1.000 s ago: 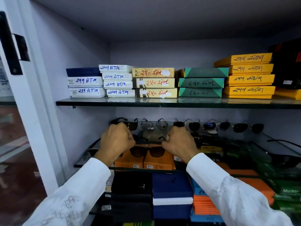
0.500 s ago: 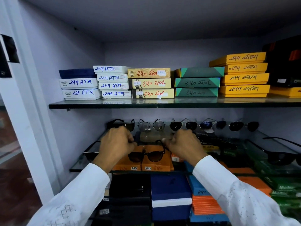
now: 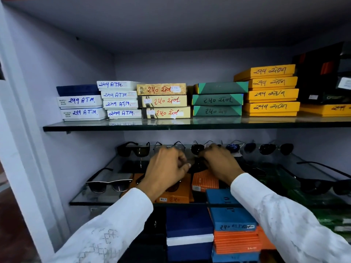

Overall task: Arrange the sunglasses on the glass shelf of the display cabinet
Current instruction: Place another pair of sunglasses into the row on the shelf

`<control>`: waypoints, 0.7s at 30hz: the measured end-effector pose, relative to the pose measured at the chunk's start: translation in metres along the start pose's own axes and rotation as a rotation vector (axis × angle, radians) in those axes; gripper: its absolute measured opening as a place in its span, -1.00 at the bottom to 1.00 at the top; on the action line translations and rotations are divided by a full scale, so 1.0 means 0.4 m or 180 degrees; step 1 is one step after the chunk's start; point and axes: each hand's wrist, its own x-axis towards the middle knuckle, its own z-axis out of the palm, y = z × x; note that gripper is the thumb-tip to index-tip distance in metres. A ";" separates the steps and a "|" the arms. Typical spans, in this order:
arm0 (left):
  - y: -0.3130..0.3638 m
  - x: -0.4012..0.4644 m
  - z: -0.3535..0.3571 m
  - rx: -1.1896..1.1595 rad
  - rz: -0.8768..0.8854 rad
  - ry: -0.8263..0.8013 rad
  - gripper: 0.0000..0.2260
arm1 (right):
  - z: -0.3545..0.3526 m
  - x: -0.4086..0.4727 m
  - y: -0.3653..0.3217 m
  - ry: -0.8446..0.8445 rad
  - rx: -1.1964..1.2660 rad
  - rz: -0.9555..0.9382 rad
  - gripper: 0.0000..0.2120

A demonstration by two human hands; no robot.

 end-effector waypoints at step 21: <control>0.101 0.036 0.018 -0.0473 -0.0369 0.0229 -0.95 | -0.069 -0.119 0.145 0.0519 0.1856 0.1295 -0.76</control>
